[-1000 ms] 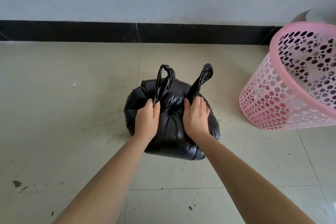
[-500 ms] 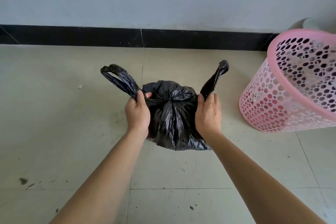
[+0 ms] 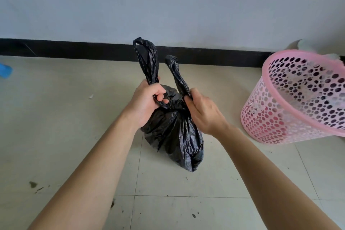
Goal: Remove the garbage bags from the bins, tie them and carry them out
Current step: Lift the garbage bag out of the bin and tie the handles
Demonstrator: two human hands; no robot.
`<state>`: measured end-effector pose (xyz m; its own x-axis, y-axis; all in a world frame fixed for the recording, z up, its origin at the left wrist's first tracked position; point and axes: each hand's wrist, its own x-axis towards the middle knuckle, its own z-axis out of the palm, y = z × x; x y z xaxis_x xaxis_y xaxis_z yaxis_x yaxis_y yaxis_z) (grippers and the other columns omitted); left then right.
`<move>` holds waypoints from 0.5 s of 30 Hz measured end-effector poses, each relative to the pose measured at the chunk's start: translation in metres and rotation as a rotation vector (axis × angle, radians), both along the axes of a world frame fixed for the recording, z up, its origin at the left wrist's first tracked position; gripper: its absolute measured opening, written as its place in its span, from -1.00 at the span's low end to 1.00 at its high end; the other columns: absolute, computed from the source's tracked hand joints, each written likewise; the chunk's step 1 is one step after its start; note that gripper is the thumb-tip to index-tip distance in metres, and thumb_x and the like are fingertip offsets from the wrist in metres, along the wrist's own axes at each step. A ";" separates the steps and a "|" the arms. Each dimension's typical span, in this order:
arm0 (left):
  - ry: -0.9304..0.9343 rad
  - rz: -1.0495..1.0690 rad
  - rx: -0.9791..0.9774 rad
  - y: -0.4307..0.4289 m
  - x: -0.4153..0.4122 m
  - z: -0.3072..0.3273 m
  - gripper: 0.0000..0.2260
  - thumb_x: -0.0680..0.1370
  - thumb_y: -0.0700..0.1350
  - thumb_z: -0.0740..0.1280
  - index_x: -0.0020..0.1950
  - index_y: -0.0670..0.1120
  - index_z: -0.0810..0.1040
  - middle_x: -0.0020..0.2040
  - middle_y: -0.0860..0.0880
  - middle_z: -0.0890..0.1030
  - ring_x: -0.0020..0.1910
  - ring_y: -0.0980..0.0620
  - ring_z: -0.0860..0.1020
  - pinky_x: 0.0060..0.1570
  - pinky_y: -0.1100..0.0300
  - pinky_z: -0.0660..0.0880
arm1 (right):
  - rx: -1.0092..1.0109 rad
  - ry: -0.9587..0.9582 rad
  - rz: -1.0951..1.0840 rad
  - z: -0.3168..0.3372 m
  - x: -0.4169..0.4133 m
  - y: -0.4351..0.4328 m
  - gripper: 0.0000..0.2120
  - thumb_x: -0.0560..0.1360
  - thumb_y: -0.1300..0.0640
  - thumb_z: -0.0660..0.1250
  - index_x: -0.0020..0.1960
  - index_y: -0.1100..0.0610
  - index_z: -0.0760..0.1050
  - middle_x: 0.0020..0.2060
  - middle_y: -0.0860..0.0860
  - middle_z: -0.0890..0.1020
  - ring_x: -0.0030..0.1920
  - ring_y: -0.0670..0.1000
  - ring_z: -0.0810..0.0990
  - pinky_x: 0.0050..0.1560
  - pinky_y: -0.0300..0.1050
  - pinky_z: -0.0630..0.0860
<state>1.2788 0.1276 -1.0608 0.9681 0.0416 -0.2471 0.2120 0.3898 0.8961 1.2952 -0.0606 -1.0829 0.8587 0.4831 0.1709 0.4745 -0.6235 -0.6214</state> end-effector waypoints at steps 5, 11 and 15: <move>0.029 -0.289 0.156 0.009 -0.013 -0.007 -0.68 0.50 0.04 0.50 0.06 -0.09 0.47 -0.36 0.09 0.38 -0.32 0.08 0.34 -0.09 0.10 0.44 | -0.268 -0.129 0.136 0.003 -0.004 0.006 -0.76 0.69 0.05 0.07 -0.12 0.11 0.26 -0.31 -0.02 0.44 -0.31 0.08 0.41 -0.12 0.03 0.35; 0.141 -0.033 0.011 -0.003 -0.015 -0.013 -0.67 0.67 0.07 0.22 0.06 -0.17 0.59 -0.40 0.01 0.27 -0.40 0.05 0.34 -0.17 0.03 0.56 | -0.024 0.213 -0.052 0.000 -0.008 0.005 -0.49 0.56 -0.19 0.32 0.38 0.10 0.43 0.04 0.00 0.63 -0.01 -0.02 0.58 0.03 -0.10 0.51; 0.214 -0.093 0.013 0.000 -0.018 -0.015 -0.73 0.61 0.07 0.32 0.09 -0.13 0.50 -0.39 0.04 0.24 -0.40 0.07 0.30 -0.15 0.07 0.55 | 0.095 0.221 -0.208 -0.017 -0.011 -0.004 -0.79 0.55 -0.07 0.40 0.03 0.05 0.68 -0.15 -0.04 0.71 -0.12 -0.06 0.65 -0.01 -0.10 0.59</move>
<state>1.2611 0.1272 -1.0759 0.8936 -0.0412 -0.4469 0.4321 0.3481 0.8319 1.2837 -0.0643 -1.0994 0.9589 0.2836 0.0055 0.1899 -0.6273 -0.7553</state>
